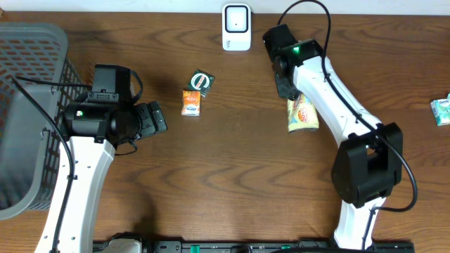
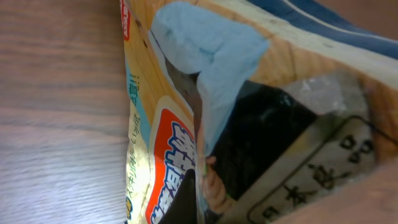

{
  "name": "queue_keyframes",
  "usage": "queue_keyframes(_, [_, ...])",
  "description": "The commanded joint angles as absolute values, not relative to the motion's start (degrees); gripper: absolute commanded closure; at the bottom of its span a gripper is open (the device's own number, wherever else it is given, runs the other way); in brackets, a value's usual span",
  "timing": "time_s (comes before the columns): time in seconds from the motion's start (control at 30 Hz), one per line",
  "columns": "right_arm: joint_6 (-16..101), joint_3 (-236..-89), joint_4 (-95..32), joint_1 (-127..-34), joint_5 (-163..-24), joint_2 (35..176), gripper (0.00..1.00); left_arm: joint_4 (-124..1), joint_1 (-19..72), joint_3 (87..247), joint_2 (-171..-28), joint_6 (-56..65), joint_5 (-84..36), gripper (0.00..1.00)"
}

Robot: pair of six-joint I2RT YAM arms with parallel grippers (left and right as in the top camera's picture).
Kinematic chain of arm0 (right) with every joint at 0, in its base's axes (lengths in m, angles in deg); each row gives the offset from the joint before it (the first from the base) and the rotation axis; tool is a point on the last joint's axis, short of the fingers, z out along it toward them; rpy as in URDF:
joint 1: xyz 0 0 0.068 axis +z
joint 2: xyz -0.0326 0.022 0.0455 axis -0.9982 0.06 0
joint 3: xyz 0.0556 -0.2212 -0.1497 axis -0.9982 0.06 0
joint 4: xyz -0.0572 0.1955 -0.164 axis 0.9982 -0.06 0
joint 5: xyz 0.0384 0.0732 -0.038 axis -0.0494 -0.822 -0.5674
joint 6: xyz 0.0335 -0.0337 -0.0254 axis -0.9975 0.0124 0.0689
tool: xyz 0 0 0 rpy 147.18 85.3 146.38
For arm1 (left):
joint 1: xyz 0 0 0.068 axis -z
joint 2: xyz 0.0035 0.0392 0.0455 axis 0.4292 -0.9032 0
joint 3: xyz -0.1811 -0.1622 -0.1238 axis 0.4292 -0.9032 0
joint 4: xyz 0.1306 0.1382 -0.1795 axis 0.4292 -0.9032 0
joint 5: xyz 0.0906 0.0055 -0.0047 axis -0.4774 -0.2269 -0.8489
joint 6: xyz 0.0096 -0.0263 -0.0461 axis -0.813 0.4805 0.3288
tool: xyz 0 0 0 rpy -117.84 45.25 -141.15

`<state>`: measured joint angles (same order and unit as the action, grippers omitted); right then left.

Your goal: Scan the item barcode

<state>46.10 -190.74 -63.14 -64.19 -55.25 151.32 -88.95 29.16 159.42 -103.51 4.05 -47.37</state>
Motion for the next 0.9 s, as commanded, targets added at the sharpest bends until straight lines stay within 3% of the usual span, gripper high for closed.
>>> queue_keyframes(0.0, [45.1,-191.6,-63.2,-62.9,-45.8,150.0,0.99,-89.3,28.9,159.5,-103.5,3.9,-47.5,0.02])
queue_keyframes(0.7, [51.1,-179.0,-56.2,-61.9,-43.9,150.0,0.99,-89.3,28.9,159.5,-103.5,3.9,-47.5,0.02])
queue_keyframes(0.87, [51.1,-179.0,-54.3,-59.2,-51.7,150.0,0.81,-89.3,28.9,159.5,-103.5,3.9,-47.5,0.02])
